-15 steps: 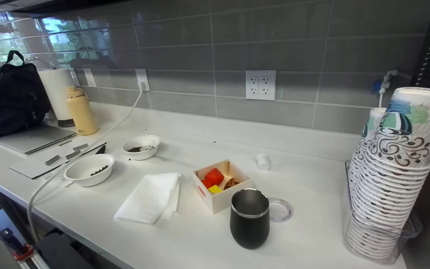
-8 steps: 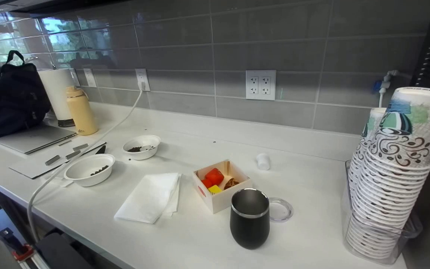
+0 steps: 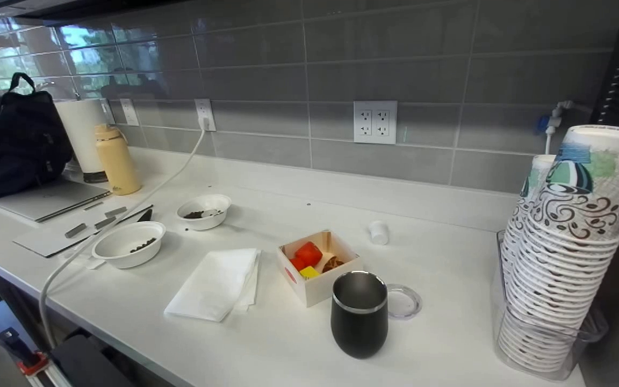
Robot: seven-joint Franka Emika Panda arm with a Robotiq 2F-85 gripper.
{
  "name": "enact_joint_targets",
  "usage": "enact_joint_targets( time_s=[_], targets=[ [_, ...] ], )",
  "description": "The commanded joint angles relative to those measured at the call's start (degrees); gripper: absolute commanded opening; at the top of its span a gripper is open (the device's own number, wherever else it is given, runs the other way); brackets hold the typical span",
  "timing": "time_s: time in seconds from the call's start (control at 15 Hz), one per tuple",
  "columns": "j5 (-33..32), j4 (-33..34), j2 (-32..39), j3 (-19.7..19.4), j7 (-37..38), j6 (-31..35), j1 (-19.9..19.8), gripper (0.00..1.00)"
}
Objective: Open the cabinet door
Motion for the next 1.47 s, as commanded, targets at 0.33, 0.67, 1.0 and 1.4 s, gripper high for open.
enact_joint_targets(
  time_s=[0.33, 0.67, 1.0, 1.4],
  targets=[
    [-1.5, 3.4, 3.0, 4.9, 6.2, 2.2, -10.6, 1.0],
    [-1.4, 2.0, 1.1, 5.6, 5.5, 1.2, -12.3, 1.0],
    [-0.5, 0.6, -1.5, 3.3, 2.1, -2.3, -10.2, 1.0],
    [-1.1, -0.2, -5.4, 0.4, -0.6, -9.1, -8.3, 1.0]
  ],
)
